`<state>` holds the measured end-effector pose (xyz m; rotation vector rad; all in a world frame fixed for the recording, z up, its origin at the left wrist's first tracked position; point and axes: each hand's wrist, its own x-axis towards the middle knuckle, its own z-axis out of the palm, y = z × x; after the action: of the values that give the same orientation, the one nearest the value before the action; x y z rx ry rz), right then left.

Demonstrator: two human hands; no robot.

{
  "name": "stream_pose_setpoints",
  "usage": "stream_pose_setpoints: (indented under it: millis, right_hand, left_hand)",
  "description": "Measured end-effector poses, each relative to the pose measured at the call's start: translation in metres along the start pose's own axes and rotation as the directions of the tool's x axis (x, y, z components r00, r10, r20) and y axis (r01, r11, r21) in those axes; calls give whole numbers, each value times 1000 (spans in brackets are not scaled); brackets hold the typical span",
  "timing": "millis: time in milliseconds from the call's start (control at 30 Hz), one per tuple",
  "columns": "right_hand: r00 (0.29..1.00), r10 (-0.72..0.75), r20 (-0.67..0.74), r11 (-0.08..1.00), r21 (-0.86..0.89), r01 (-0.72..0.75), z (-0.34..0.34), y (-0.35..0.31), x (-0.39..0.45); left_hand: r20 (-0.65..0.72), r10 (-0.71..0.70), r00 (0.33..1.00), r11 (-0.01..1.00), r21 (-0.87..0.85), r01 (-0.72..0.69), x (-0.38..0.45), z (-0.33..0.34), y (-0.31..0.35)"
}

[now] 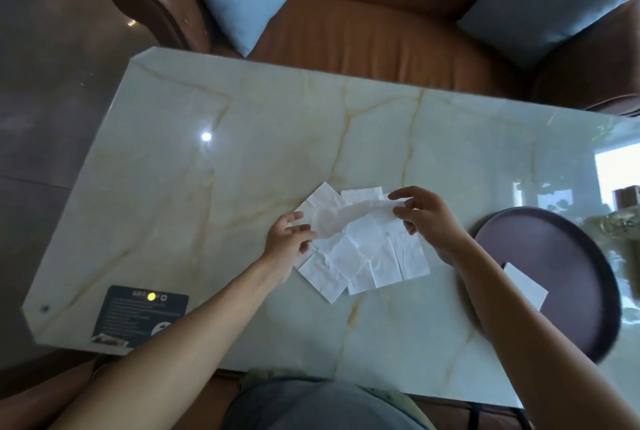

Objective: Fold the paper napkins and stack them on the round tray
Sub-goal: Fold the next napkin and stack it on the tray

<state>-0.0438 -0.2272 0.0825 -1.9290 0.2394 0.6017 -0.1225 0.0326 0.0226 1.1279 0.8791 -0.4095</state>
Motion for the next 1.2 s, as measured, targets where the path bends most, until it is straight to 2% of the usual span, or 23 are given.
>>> stream_pose_setpoints:
  millis: [133,233,300,333,367,400,433,500,533,567,700,800,833,900,967,1000,1100,1200]
  right_hand:
    - [999,-36,-38,999,38,38,-23,-17,-7]
    - [996,-80,-28,997,16,80,-29,-29,-9]
    - [994,-112,-17,994,-11,111,-29,-38,-8]
    - [992,-125,-2,992,-22,125,-29,-43,-8]
    - [990,-139,17,990,-33,140,-28,-48,-8]
    - [987,-153,39,987,-48,155,-27,-53,-9]
    - [984,-165,62,984,-63,169,-25,-59,-10]
    - [976,-187,110,976,-89,197,-21,-69,-13]
    - [972,-195,128,973,-99,209,-20,-74,-15]
    - [970,-200,140,970,-108,216,-20,-78,-16]
    - [972,-200,123,953,-205,222,-27,-85,-16]
    - [977,-201,69,879,-427,211,-37,-85,-15]
    - [977,-207,54,815,-543,203,-41,-84,-16]
    - [971,-226,74,619,-759,202,-44,-83,-21]
    - [949,-242,200,432,-854,290,-39,-84,-24]
    - [938,-220,270,381,-861,337,-33,-84,-24]
    - [931,-136,339,413,-835,364,-18,-84,-18]
    - [919,-167,358,413,-821,395,-9,-88,-13]
  left_hand:
    - [101,20,995,991,-135,-6,-8,-6,27]
    - [153,63,986,986,-164,-37,-17,-7,45]
    - [137,111,984,993,-58,-104,-20,-8,52]
    - [107,159,981,981,95,-169,-20,-8,53]
    - [80,240,967,918,304,-253,-21,-7,55]
    - [99,341,935,796,498,-343,-23,-3,56]
    - [176,435,883,637,633,-440,-24,3,58]
    - [403,505,764,323,732,-600,-30,25,63]
    - [482,477,735,234,737,-634,-33,38,65]
    - [523,449,724,197,733,-651,-34,50,66]
    - [571,437,695,197,693,-693,-30,74,65]
    - [575,444,687,171,698,-695,-31,79,65]
    - [587,438,681,152,698,-700,-31,79,67]
    - [638,394,661,75,695,-715,-31,81,72]
    - [706,321,631,-32,674,-738,-35,83,81]
    - [733,285,617,-69,658,-750,-37,83,86]
    - [748,224,624,-120,657,-744,-45,82,101]
    - [732,222,644,-116,676,-728,-50,76,113]
